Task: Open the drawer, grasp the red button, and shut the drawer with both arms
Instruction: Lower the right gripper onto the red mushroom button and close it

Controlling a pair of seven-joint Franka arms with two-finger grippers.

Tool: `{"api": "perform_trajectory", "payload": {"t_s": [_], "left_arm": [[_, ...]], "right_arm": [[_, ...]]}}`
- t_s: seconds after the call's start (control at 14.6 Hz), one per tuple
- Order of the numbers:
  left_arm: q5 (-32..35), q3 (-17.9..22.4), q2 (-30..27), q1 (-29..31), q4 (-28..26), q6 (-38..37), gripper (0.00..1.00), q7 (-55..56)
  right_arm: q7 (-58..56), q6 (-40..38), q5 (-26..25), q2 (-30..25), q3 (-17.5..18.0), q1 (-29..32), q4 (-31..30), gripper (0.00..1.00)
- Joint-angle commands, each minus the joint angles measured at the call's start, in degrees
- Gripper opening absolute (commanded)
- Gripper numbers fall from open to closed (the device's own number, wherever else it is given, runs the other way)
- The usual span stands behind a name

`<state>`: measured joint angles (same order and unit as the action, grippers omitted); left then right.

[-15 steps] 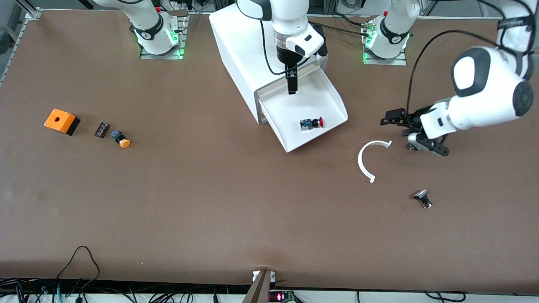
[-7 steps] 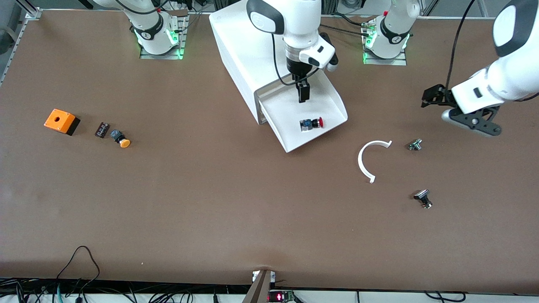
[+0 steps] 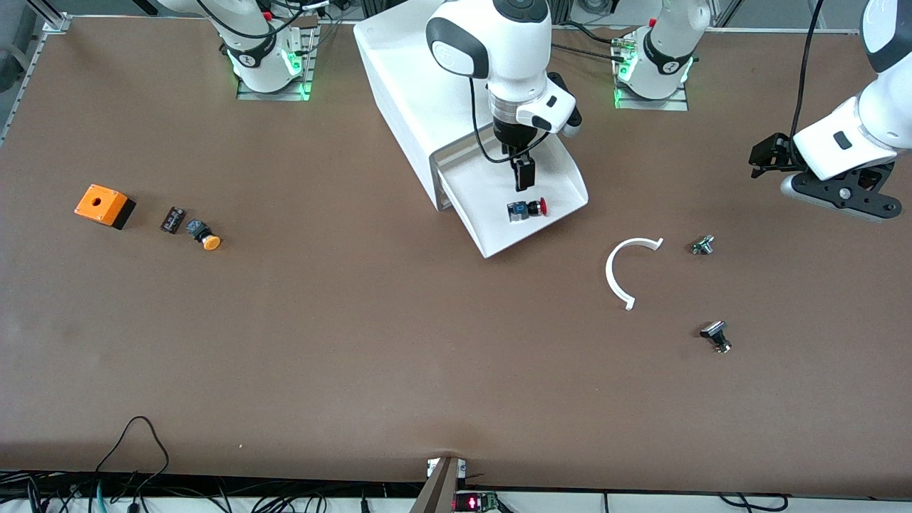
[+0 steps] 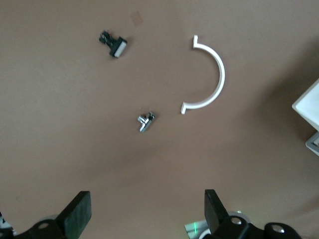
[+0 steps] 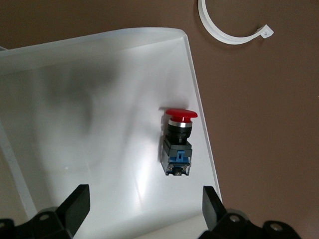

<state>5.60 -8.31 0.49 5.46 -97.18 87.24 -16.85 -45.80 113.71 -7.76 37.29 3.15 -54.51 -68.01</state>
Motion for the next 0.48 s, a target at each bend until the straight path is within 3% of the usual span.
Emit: {"api": "perform_trajectory", "payload": {"t_s": [0.0, 0.21, 0.41], "left_arm": [[0.65, 0.14, -0.57, -0.02, 1.03, -2.17, 1.0, 1.99], [-1.47, 1.11, -0.57, -0.01, 1.03, 1.53, 1.0, 13.21], [-1.47, 1.02, -0.66, -0.01, 1.03, 2.58, 1.0, 17.64]], "right_arm": [[-1.31, 0.27, -0.41, 2.0, 0.19, 0.98, 2.18, 1.0], [-1.14, 2.74, -0.33, 4.1, 0.28, 0.99, 2.18, 1.0], [-1.31, 4.14, -0.24, 5.25, 0.28, 0.99, 2.27, 1.0]]}}
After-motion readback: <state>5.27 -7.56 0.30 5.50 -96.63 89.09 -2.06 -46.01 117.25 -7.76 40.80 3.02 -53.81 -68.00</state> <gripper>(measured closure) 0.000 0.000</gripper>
